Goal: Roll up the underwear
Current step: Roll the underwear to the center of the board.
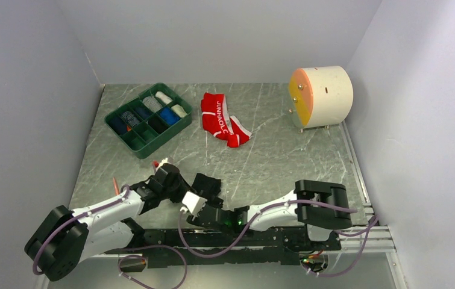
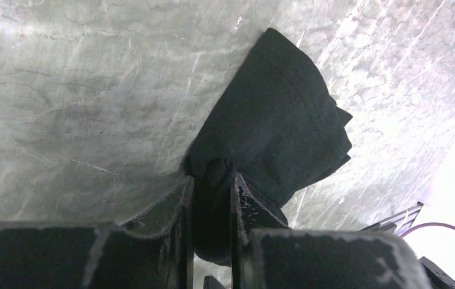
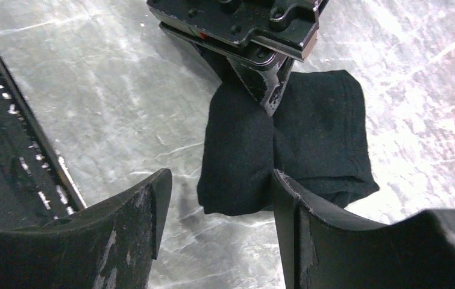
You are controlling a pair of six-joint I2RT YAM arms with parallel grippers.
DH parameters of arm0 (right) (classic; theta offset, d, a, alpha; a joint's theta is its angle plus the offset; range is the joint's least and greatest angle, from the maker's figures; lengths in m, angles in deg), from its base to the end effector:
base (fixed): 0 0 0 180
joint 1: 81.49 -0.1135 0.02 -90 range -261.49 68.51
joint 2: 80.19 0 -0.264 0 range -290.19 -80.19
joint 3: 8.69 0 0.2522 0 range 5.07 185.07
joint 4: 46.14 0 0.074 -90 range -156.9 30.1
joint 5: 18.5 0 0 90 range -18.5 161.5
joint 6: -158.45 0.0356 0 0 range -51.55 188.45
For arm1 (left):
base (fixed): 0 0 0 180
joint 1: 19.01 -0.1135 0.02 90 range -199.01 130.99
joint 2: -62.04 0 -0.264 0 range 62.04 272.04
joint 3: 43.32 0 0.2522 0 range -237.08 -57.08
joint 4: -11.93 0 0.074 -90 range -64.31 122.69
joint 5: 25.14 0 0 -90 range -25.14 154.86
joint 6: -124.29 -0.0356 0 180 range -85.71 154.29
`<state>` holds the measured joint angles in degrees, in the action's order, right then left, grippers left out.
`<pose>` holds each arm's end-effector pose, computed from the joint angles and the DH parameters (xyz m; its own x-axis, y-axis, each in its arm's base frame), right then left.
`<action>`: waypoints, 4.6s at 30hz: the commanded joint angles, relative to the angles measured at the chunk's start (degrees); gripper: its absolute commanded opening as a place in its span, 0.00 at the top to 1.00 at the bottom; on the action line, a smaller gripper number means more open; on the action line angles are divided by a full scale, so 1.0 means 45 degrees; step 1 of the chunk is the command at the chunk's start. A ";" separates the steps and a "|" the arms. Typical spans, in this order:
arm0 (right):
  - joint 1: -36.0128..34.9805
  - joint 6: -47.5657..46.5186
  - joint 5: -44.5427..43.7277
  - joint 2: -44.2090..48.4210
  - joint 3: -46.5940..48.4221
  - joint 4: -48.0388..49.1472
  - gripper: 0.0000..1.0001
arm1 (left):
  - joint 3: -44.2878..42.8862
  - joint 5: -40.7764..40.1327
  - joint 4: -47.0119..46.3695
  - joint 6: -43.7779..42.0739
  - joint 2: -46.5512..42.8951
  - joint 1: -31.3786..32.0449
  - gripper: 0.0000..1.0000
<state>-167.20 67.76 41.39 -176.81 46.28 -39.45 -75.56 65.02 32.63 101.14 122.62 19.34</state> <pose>0.0421 0.3225 0.1481 -0.0328 -0.5771 -0.8160 -0.8323 0.4678 -0.2973 0.1443 -0.1143 0.1410 -0.8046 -0.5358 -0.2558 -0.3000 0.7387 -0.6036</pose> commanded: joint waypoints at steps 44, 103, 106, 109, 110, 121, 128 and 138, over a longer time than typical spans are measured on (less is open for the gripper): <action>0.4961 0.9639 1.0082 -0.2634 -0.4549 0.9282 0.96 | 0.0362 0.0777 0.0527 -0.0348 -0.0745 -0.0082 0.20; 0.0892 0.1952 0.1745 -0.0205 -0.1558 0.2591 1.00 | -0.0288 0.0777 0.1342 -0.0188 -0.0002 -0.0087 0.41; 0.1846 0.3750 0.4121 0.0275 -0.2594 0.3954 1.00 | -0.0226 0.0706 0.1373 -0.0123 -0.0436 -0.0099 0.25; 0.3196 0.5560 0.6367 0.0317 -0.3640 0.5678 1.00 | 0.0017 0.0776 0.1138 -0.0050 -0.0978 -0.0103 0.22; 0.3462 0.6051 0.6758 0.0213 -0.3788 0.6043 1.00 | 0.0138 0.0793 0.0956 0.0018 -0.1149 -0.0106 0.22; 0.5361 0.8958 0.9760 -0.1954 -0.3565 0.7313 1.00 | 0.0318 0.0785 0.0647 -0.0184 -0.1229 -0.0088 0.30; 0.5896 0.9457 1.0228 -0.2324 -0.3834 0.8209 0.89 | 0.0571 0.0485 0.0774 -0.0249 -0.0628 -0.0089 0.56; 0.5740 0.5597 0.8683 0.1198 -0.2417 0.2611 0.57 | 0.0371 0.0597 0.0612 -0.0441 0.0410 -0.0096 0.67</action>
<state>-140.58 102.58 84.76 -177.81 33.41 -12.70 -74.95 69.20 30.90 101.20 121.44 18.83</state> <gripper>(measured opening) 0.399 0.406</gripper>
